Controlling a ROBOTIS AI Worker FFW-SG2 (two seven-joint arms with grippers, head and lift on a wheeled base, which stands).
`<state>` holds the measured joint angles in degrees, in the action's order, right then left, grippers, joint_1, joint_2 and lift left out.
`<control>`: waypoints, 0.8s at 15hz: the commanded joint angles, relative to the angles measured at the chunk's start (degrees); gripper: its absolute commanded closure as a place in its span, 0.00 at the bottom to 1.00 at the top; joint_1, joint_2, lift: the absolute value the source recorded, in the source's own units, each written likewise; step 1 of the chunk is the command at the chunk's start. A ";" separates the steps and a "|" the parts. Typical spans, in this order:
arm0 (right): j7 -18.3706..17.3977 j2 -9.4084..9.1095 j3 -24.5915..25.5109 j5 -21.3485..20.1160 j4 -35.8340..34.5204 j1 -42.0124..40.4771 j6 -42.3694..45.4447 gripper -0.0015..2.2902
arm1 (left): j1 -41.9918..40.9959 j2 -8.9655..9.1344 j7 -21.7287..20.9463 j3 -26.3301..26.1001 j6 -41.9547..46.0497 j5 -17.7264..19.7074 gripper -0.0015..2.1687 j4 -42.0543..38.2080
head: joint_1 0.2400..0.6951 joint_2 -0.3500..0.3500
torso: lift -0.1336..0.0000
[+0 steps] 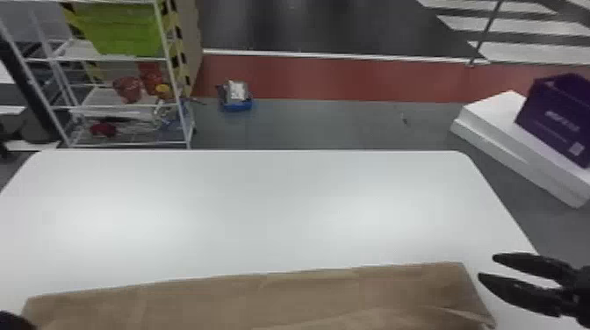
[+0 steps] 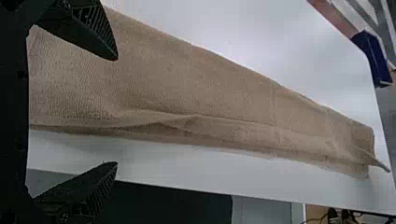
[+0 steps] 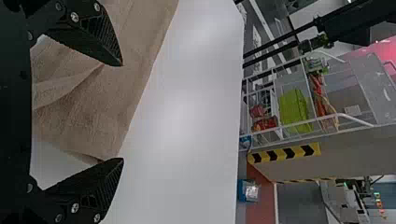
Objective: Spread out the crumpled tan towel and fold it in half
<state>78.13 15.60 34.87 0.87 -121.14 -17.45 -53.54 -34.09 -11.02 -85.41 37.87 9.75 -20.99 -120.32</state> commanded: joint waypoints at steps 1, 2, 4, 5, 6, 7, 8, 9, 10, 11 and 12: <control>0.19 -1.28 -4.20 0.45 -3.84 3.30 -10.75 0.08 | 3.85 0.38 4.28 2.64 -5.49 5.17 0.03 2.63 | 1.00 0.47 | 0.07; 0.19 -1.89 -5.87 0.27 -4.10 5.41 -12.16 0.05 | 5.88 0.38 7.71 3.52 -11.47 8.25 0.03 4.39 | 1.00 0.53 | 0.07; 0.19 -1.98 -12.37 -2.37 -4.46 9.46 -16.56 0.05 | 10.89 0.47 11.40 5.81 -17.80 15.02 0.03 10.63 | 1.00 0.73 | 0.07; 0.19 -1.89 -17.03 -5.53 -4.98 11.04 -17.96 0.05 | 12.29 0.38 13.34 6.16 -19.56 16.77 0.03 12.83 | 1.00 0.80 | 0.07; 0.19 -1.89 -21.86 -9.75 -5.33 12.62 -17.96 0.06 | 13.52 0.56 15.71 6.42 -20.96 18.53 0.03 14.76 | 1.00 0.86 | 0.07; 0.19 -1.28 -26.43 -12.82 -5.33 14.73 -19.54 0.06 | 14.05 0.56 17.82 6.60 -23.07 19.50 0.03 15.64 | 1.00 0.92 | 0.07; 0.19 0.22 -32.67 -16.43 -5.33 17.28 -23.94 0.06 | 14.67 0.56 19.66 7.04 -25.71 19.94 0.03 15.99 | 1.00 0.97 | 0.07; 0.19 1.36 -38.30 -18.10 -5.33 19.83 -27.28 0.06 | 15.46 0.56 21.77 7.39 -30.98 20.11 0.03 16.08 | 1.00 1.00 | 0.07; 0.19 1.53 -42.34 -19.50 -5.25 21.58 -29.04 0.06 | 15.98 0.56 24.06 8.01 -35.38 20.38 0.03 15.99 | 1.00 1.00 | 0.07; 0.19 1.62 -46.12 -20.82 -4.54 23.43 -29.56 0.07 | 16.42 0.65 25.64 8.89 -37.31 21.78 0.03 16.08 | 1.00 1.00 | 0.07; 0.19 1.89 -50.07 -22.84 -3.31 24.84 -29.74 0.07 | 16.51 0.74 25.99 9.59 -37.66 23.01 0.03 16.08 | 1.00 1.00 | 0.07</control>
<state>78.14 17.13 -9.30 -19.37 -125.80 5.00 -82.45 -17.96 -10.41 -59.71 46.35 -25.85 0.31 -104.30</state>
